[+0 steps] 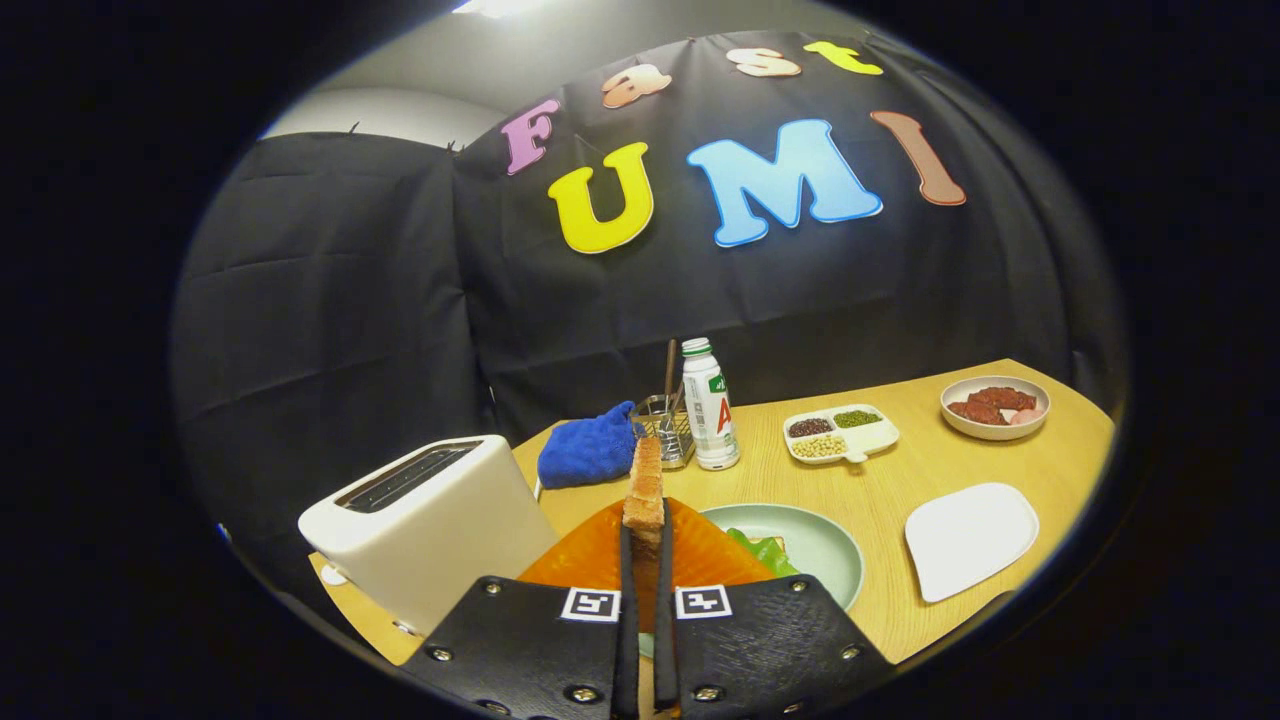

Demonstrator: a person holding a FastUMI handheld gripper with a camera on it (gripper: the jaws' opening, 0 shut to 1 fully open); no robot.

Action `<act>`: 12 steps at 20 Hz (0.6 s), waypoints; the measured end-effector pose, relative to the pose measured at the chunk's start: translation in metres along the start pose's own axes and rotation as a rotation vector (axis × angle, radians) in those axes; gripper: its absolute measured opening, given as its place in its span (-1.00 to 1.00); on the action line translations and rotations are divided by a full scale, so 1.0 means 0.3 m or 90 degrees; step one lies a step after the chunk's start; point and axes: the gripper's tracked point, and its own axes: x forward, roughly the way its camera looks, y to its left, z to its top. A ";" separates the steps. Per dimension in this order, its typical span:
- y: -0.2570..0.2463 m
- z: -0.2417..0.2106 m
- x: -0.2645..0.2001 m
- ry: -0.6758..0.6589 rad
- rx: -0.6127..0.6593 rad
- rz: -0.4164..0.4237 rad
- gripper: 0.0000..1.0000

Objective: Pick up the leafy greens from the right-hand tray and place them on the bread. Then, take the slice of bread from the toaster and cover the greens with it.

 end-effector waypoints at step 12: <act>-0.162 -0.056 0.006 0.039 -0.081 -0.067 -0.51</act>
